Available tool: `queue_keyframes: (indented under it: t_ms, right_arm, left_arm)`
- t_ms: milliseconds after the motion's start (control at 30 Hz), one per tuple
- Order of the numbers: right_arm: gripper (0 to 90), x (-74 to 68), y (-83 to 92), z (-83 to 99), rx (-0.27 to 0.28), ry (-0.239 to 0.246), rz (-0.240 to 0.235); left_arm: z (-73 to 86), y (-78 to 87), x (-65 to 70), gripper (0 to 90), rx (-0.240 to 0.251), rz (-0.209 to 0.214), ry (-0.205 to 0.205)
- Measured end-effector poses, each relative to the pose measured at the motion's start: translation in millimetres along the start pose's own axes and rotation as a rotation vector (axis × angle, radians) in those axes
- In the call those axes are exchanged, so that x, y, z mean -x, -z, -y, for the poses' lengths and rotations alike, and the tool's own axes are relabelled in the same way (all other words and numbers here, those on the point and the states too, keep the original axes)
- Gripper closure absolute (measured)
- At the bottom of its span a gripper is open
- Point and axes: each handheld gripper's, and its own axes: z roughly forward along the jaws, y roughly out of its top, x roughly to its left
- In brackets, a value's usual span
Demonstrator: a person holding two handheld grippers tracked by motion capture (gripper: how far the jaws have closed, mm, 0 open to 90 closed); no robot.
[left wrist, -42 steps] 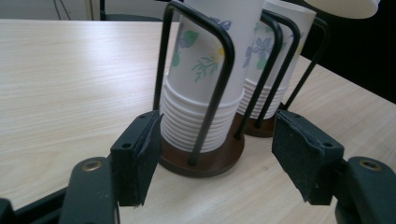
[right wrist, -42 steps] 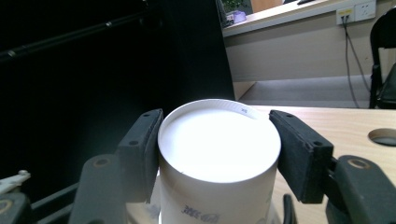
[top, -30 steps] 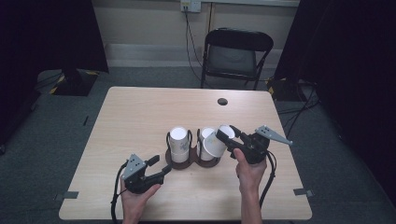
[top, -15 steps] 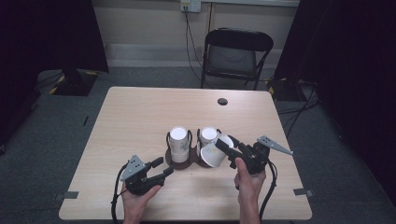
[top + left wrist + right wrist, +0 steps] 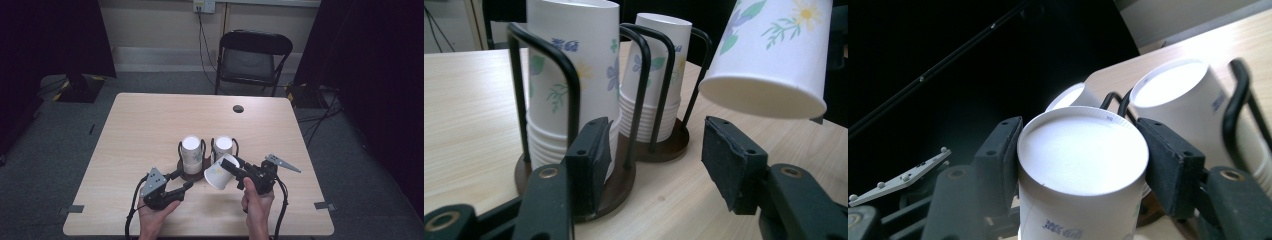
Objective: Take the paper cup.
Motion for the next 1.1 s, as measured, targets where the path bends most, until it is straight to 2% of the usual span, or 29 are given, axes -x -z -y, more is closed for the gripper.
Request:
queue_keyframes:
  t_ms: [267, 433, 533, 700, 733, 767, 867, 1000, 1100]
  right_arm:
    - [37.5, -2.7, -9.5, 10.2, -0.033, -0.033, -0.031]
    - [37.5, -3.5, -13.0, 12.7, -0.044, -0.055, -0.05]
    - [37.4, -4.5, -14.6, 14.8, -0.054, -0.065, -0.067]
    - [37.5, -5.0, -18.5, 16.9, -0.071, -0.107, -0.104]
    - [37.5, -5.1, -19.1, 17.1, -0.077, -0.113, -0.102]
    - [37.5, -4.9, -20.0, 17.4, -0.082, -0.116, -0.105]
    - [37.5, -4.5, -22.5, 18.8, -0.095, -0.134, -0.12]
    - [37.5, -3.8, -25.6, 20.6, -0.106, -0.162, -0.144]
    - [37.4, -3.6, -26.2, 20.4, -0.119, -0.169, -0.144]
  left_arm:
    - [4.2, -13.0, 11.2, 55.5, 0.021, 0.037, -0.039]
    - [7.2, -18.7, 14.5, 57.6, 0.032, 0.052, -0.038]
    - [9.2, -22.0, 16.4, 59.3, 0.056, 0.056, -0.041]
    - [11.2, -24.4, 20.2, 63.3, 0.092, 0.044, -0.062]
    - [11.6, -25.6, 22.1, 63.6, 0.116, 0.044, -0.072]
    - [11.6, -25.6, 22.1, 63.8, 0.116, 0.044, -0.072]
    - [11.2, -26.4, 24.7, 64.5, 0.158, 0.04, -0.081]
    - [11.2, -24.4, 25.8, 65.0, 0.176, 0.024, -0.093]
    - [11.7, -23.5, 25.7, 68.4, 0.185, 0.025, -0.092]
